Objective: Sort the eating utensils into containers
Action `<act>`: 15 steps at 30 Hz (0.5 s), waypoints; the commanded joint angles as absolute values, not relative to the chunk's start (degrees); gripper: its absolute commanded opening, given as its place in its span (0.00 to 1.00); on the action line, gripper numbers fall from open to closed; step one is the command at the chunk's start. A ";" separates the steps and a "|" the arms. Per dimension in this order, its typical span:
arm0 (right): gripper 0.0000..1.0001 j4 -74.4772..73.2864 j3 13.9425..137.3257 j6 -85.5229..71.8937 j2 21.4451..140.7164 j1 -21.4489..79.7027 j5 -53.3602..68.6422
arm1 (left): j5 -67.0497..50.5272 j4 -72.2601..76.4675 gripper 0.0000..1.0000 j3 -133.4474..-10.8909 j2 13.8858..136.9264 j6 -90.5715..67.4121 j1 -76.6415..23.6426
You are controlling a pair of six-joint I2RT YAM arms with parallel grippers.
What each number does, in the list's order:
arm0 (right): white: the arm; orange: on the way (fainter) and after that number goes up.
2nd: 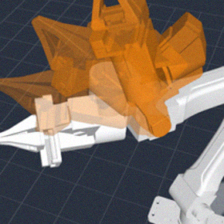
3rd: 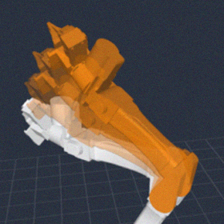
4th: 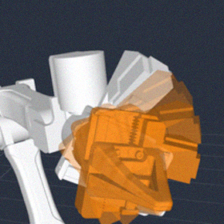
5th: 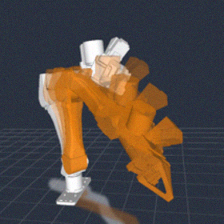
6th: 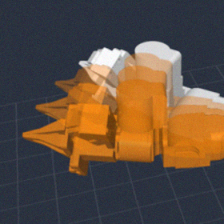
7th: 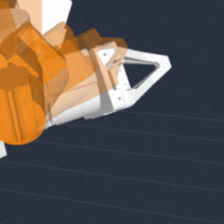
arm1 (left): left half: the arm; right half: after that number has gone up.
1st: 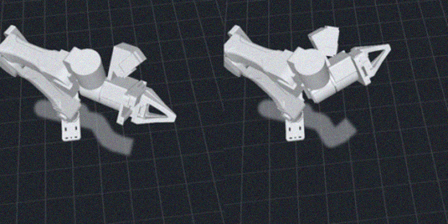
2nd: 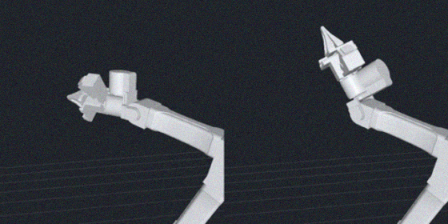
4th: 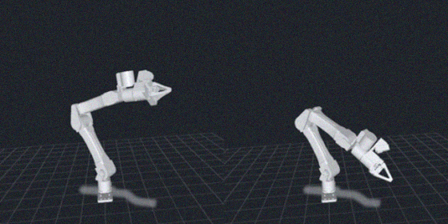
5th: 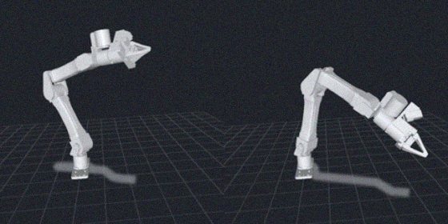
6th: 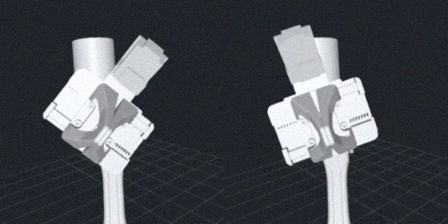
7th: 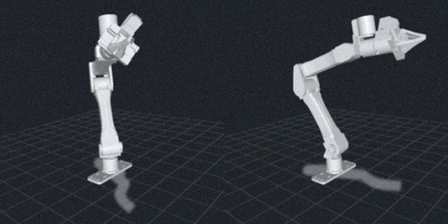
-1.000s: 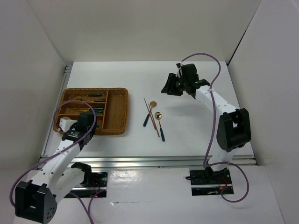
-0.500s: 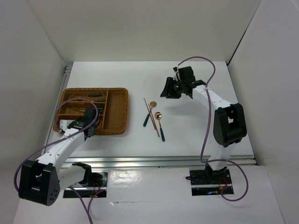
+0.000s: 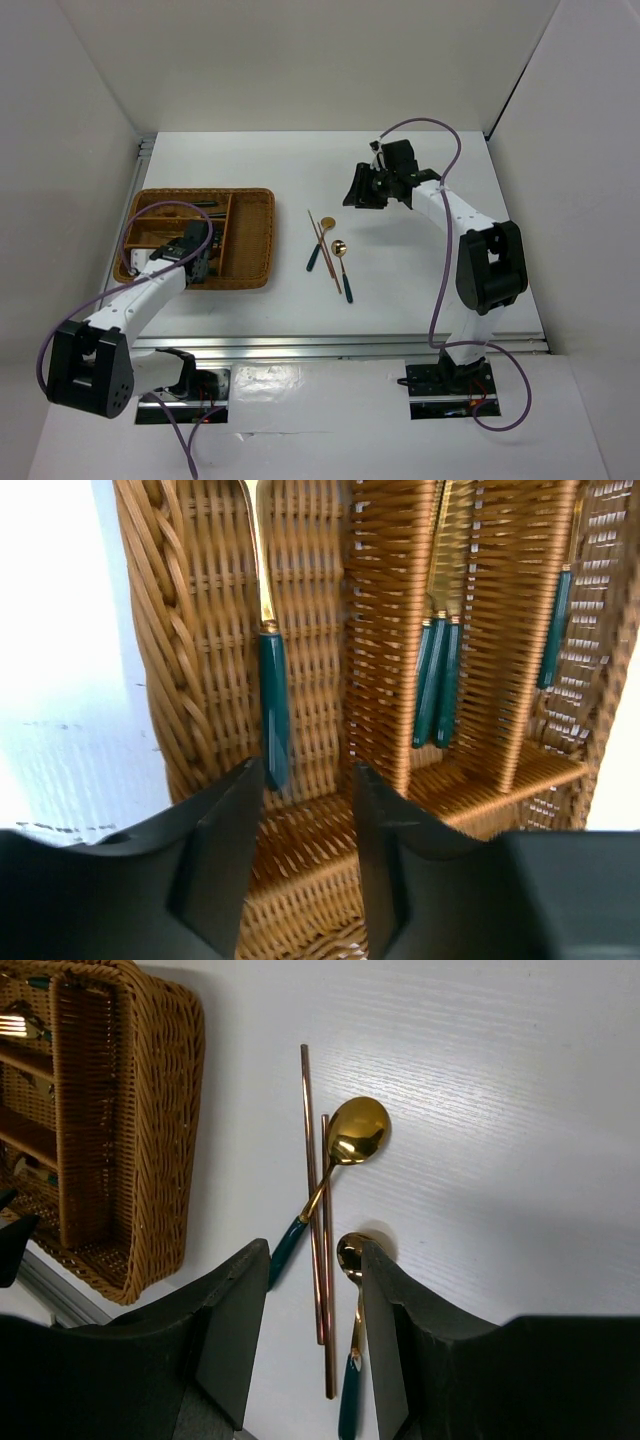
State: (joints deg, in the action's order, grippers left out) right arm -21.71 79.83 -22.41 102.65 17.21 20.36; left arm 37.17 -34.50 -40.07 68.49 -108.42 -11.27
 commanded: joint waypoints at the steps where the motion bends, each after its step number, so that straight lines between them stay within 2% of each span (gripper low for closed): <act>1: 0.49 -21.45 81.04 -21.36 102.74 16.96 20.48 | 37.88 -38.14 0.56 -44.03 68.73 -110.57 -10.90; 4: 0.49 -21.45 80.51 -21.36 102.22 16.96 20.48 | 37.88 -38.85 0.66 -44.03 68.73 -109.78 -10.37; 9: 0.49 -21.45 80.51 -20.83 101.61 16.96 21.09 | 37.88 -35.17 0.70 -44.56 65.40 -103.99 -10.37; 15: 0.49 -21.45 78.58 -20.30 101.07 17.57 22.94 | 34.73 -27.09 0.77 -50.27 65.39 -80.46 -10.37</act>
State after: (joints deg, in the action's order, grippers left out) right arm -21.65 79.44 -21.45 102.65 17.23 21.39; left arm 35.88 -33.19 -45.78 66.22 -94.24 -10.63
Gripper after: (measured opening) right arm 0.496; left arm 0.758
